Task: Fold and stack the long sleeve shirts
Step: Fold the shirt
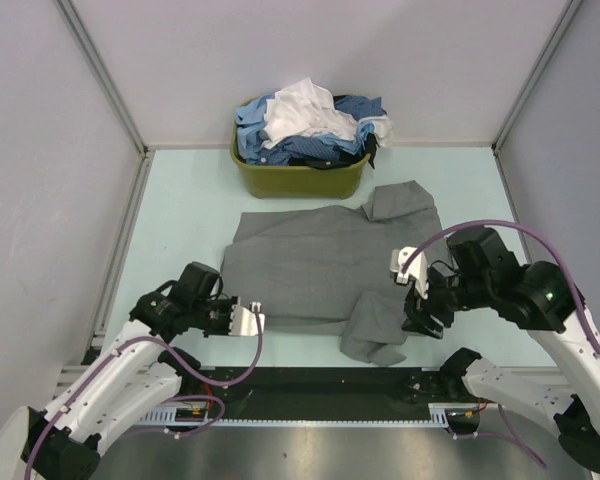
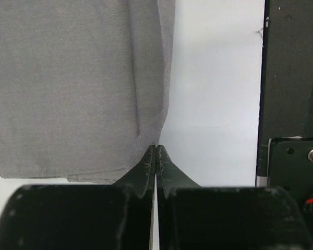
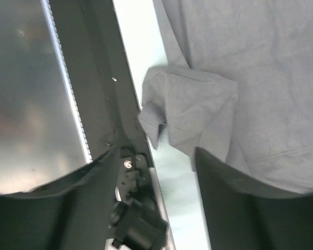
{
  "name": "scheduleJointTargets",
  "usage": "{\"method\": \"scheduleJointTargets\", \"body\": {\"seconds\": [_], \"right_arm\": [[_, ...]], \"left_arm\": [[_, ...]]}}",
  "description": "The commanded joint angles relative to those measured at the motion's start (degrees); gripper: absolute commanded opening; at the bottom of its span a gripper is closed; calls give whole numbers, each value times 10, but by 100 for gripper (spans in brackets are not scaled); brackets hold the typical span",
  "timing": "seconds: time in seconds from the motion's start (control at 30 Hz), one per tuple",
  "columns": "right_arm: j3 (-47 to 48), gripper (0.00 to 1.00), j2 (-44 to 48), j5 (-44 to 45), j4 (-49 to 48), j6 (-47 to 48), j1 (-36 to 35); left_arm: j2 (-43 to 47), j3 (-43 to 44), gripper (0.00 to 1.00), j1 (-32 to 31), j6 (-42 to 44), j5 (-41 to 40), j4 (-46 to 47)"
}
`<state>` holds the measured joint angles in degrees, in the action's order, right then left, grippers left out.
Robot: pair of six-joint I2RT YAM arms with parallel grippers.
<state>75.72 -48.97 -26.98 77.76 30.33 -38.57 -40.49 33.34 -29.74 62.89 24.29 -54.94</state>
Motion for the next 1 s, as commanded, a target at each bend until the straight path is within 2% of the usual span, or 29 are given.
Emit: {"method": "scheduleJointTargets", "body": {"seconds": [0.0, 0.07, 0.1, 0.17, 0.27, 0.3, 0.37, 0.43, 0.53, 0.63, 0.83, 0.97], "right_arm": [[-45, 74, -8, 140, 35, 7, -26], [-94, 84, -15, 181, 25, 30, -25], [-141, 99, -19, 200, 21, 34, -15], [-168, 100, -19, 200, -25, 39, 7], [-188, 100, -46, 171, -73, 74, 87], [-185, 100, -61, 142, -91, 87, 146], [-175, 100, -117, 100, -103, 125, 198], [-158, 98, -177, 77, -103, 143, 247], [-153, 91, -222, 51, -100, 165, 263], [-153, 84, -244, 20, -96, 176, 260], [-196, 79, -297, 35, -102, 164, 226], [-198, 65, -310, 54, -90, 153, 227]], "left_arm": [[-1, -10, 0, -3, -11, 8, 17], [-2, -15, 0, -3, -13, 7, 16], [-2, -17, 0, -2, -14, 7, 16], [-1, -22, 0, -3, -17, 5, 18], [-2, -25, 0, -3, -25, 4, 21], [-2, -27, 0, -3, -27, 4, 23], [-3, -30, 0, -3, -34, 3, 27], [-6, -30, 0, -3, -42, 4, 30], [-13, -28, 0, -3, -45, 6, 33], [-20, -26, 0, -3, -49, 2, 37], [-30, -23, 0, -3, -51, -3, 47], [-30, -16, 0, -3, -59, -1, 47]]}}
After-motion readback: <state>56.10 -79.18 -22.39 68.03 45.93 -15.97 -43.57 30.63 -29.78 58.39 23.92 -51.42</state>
